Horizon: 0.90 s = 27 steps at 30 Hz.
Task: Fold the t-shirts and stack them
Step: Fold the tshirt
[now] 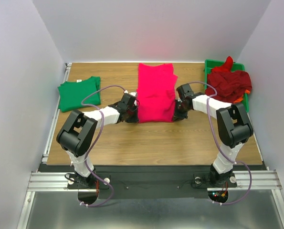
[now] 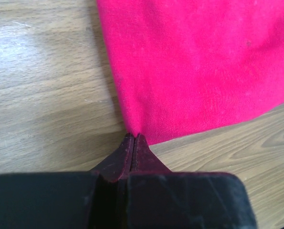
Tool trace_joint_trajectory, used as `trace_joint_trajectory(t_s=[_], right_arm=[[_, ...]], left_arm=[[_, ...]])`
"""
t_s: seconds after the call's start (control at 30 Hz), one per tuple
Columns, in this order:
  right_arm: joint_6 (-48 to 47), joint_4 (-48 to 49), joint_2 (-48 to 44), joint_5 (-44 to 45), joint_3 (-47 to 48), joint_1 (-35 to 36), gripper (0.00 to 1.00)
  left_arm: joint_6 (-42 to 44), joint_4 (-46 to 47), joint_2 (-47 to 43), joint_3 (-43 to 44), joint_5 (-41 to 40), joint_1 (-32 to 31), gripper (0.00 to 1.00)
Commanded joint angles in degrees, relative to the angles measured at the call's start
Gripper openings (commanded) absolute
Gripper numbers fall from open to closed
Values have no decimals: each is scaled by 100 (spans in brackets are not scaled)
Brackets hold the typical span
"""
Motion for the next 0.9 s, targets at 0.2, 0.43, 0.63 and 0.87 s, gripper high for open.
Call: trace_joint_trajectory(t_s=[0.2, 0.43, 0.63, 0.87], right_arm=[[-119, -800, -1282, -272, -719, 93, 0], [-40, -1600, -2539, -430, -1150, 190, 0], [118, -2400, -3462, -580, -1185, 366, 1], [276, -3323, -4148, -633, -931, 559, 0]], left_arm=[[-41, -296, -1323, -608, 619, -134, 0], [-524, -559, -2220, -1075, 1085, -590, 0], [-1245, -823, -3291, -1497, 998, -1101, 0], [-2229, -1253, -4680, -1725, 901, -1435, 0]])
